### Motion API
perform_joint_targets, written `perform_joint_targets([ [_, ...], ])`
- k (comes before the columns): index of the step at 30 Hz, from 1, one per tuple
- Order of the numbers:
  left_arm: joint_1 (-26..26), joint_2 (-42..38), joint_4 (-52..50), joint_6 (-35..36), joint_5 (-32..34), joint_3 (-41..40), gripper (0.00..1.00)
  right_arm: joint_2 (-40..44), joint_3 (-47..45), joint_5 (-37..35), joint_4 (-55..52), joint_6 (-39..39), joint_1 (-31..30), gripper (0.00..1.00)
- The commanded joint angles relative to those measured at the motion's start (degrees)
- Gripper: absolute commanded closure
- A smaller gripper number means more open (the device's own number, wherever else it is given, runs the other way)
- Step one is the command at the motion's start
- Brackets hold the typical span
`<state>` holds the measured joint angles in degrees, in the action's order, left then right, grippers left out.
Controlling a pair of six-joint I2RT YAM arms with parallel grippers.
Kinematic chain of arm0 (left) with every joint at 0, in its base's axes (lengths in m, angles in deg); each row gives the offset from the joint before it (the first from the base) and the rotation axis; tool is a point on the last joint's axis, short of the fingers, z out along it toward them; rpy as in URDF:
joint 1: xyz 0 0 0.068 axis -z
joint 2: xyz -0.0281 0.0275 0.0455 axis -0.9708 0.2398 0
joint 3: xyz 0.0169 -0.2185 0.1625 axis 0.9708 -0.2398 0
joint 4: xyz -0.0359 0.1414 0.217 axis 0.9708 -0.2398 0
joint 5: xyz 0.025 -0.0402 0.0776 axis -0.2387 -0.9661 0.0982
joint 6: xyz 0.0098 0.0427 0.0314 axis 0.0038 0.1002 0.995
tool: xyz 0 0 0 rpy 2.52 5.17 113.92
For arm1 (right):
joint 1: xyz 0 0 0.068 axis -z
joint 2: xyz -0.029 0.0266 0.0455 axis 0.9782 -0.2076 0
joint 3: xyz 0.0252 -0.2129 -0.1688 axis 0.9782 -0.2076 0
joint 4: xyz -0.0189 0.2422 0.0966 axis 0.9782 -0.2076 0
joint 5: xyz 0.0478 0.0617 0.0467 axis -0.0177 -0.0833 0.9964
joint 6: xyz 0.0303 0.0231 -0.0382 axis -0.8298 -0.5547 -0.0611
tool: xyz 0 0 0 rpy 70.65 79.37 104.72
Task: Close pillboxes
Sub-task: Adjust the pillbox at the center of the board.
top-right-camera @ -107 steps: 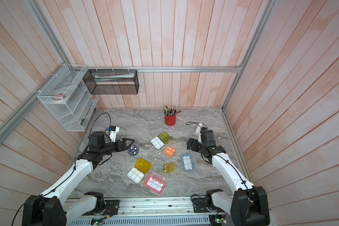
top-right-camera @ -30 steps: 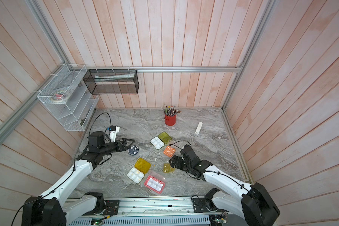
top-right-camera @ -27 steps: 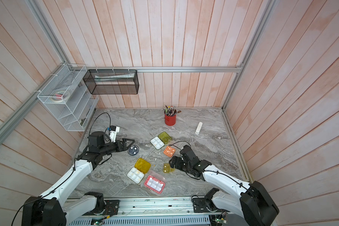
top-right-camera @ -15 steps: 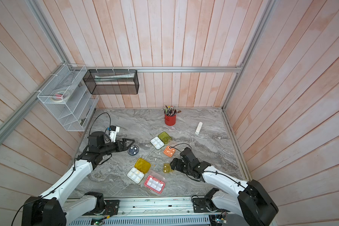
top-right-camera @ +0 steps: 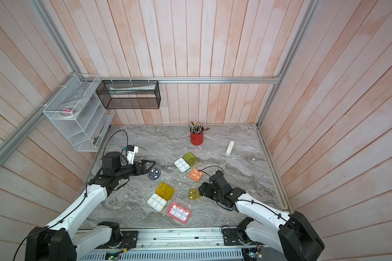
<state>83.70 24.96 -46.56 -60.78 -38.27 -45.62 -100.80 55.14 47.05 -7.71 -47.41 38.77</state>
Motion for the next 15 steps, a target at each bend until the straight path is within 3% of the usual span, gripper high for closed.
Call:
perform_joint_targets([
  [1, 0.07, 0.41, -0.18, 0.69, -0.69, 0.96, 0.00, 0.74, -1.34, -2.63, -2.25, -1.06, 0.09, 0.08],
  [15, 0.07, 0.59, 0.13, 0.71, -1.39, 0.82, 0.00, 6.88, -6.49, -3.01, -0.90, -4.12, 6.58, 0.07],
])
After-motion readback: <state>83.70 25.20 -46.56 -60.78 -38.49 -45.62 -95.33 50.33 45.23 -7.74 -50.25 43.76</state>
